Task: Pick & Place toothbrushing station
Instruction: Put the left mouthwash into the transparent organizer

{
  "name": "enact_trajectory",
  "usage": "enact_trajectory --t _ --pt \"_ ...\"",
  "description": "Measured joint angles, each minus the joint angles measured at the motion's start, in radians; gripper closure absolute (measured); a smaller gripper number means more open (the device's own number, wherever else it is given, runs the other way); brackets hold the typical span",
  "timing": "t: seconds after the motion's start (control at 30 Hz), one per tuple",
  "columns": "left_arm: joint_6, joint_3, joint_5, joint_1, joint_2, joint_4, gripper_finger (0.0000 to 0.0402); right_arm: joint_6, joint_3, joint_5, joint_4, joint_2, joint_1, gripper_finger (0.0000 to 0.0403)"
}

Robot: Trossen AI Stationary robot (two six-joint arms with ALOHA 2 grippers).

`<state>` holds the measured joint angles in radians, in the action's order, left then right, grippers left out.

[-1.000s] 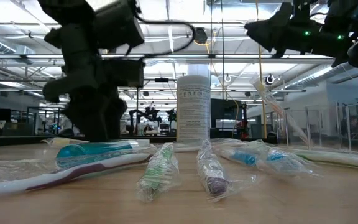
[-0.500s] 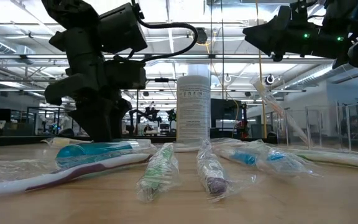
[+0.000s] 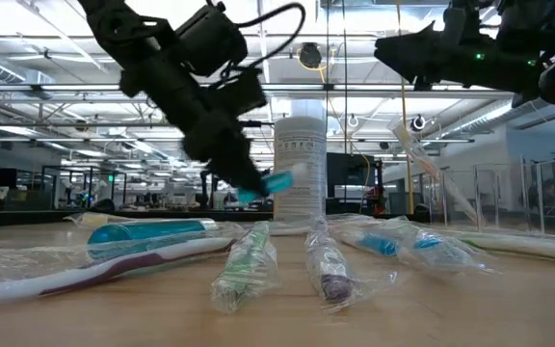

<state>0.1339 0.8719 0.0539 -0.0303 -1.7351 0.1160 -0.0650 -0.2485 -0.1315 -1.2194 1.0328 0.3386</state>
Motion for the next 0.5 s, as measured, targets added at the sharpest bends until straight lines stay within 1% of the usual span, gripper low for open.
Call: enact_trajectory --t 0.13,0.37,0.5 --pt "0.019 0.000 -0.013 -0.052 0.003 0.179 0.0247 0.000 0.000 -0.001 0.009 0.000 0.000 0.0232" --pt "0.041 0.002 -0.091 -0.118 0.025 0.477 0.0227 0.000 -0.001 -0.006 0.036 0.003 0.000 0.0232" --pt "0.075 0.002 -0.169 -0.128 0.029 0.604 0.0230 -0.005 -0.006 -0.084 0.042 0.013 0.000 0.0232"
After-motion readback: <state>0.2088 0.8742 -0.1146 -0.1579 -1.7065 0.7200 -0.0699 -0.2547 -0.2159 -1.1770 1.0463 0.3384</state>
